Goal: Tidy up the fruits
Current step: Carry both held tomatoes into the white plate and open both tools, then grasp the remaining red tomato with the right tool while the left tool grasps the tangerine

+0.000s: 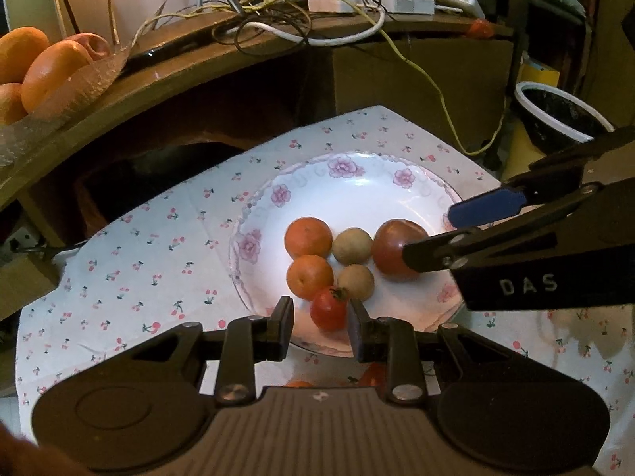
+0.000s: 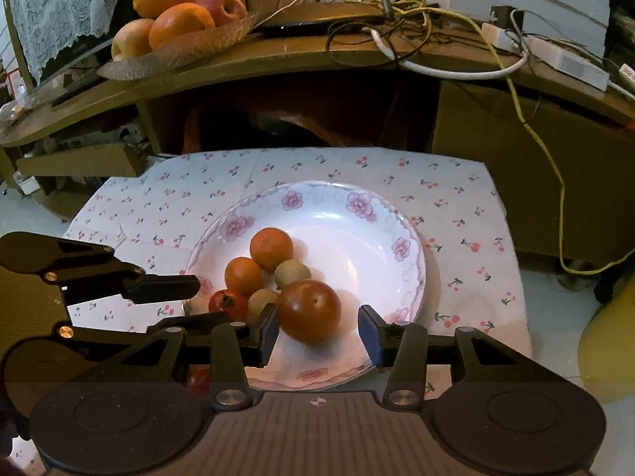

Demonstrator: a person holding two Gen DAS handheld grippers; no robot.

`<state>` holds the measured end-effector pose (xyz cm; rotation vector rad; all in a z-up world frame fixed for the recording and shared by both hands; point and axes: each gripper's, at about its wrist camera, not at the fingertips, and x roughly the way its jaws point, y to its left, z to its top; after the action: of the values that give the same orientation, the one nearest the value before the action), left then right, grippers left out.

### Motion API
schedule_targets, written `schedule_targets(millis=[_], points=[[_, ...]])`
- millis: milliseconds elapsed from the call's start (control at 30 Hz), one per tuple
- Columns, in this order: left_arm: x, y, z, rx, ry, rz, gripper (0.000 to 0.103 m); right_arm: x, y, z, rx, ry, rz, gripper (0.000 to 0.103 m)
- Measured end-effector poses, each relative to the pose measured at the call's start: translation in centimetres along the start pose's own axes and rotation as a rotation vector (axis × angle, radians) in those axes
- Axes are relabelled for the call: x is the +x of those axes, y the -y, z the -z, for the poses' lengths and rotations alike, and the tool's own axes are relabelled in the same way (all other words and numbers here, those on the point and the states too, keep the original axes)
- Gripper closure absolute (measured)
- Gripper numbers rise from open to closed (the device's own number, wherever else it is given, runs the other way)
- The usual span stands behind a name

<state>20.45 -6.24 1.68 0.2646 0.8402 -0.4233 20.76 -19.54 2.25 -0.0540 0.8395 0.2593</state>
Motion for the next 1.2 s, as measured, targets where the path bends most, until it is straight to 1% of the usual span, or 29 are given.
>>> schedule_targets(millis=[200, 300, 433, 533, 667, 767, 967, 1067, 1133, 1200], points=[[-1.4, -0.7, -0.2, -0.012, 0.036, -0.014, 0.068, -0.7, 0.9, 0.1, 0.033, 0.021, 0.015, 0.056], [-1.8, -1.1, 0.3, -0.009, 0.033, -0.028, 0.068, -1.1, 1.1, 0.4, 0.035, 0.029, 0.014, 0.056], [-2.4, -1.4, 1.1, 0.001, 0.024, -0.034, 0.068, -1.6, 1.1, 1.0, 0.030, 0.014, 0.006, 0.056], [-3.0, -1.5, 1.8, 0.016, 0.016, -0.032, 0.068, -2.1, 0.7, 1.4, 0.020, 0.011, -0.009, 0.056], [-3.7, -1.8, 3.0, 0.026, -0.002, -0.018, 0.068, -3.1, -0.6, 2.3, -0.009, 0.004, -0.059, 0.056], [-3.9, -1.9, 3.9, 0.032, -0.020, -0.011, 0.068, -3.4, -1.8, 3.4, -0.038, -0.018, -0.094, 0.056], [-3.8, -1.9, 5.0, 0.048, -0.051, -0.004, 0.066, -2.0, -3.7, 4.8, -0.076, -0.070, -0.110, 0.055], [-4.0, -2.1, 5.1, 0.049, -0.048, 0.006, 0.065, -1.2, -4.2, 4.7, -0.079, -0.069, -0.109, 0.054], [-4.1, -2.3, 5.2, 0.045, -0.049, 0.008, 0.064, -0.6, -4.5, 4.5, -0.086, -0.067, -0.109, 0.051], [-4.0, -2.5, 5.4, 0.041, -0.055, 0.009, 0.063, 0.0, -4.8, 4.5, -0.084, -0.075, -0.114, 0.051]])
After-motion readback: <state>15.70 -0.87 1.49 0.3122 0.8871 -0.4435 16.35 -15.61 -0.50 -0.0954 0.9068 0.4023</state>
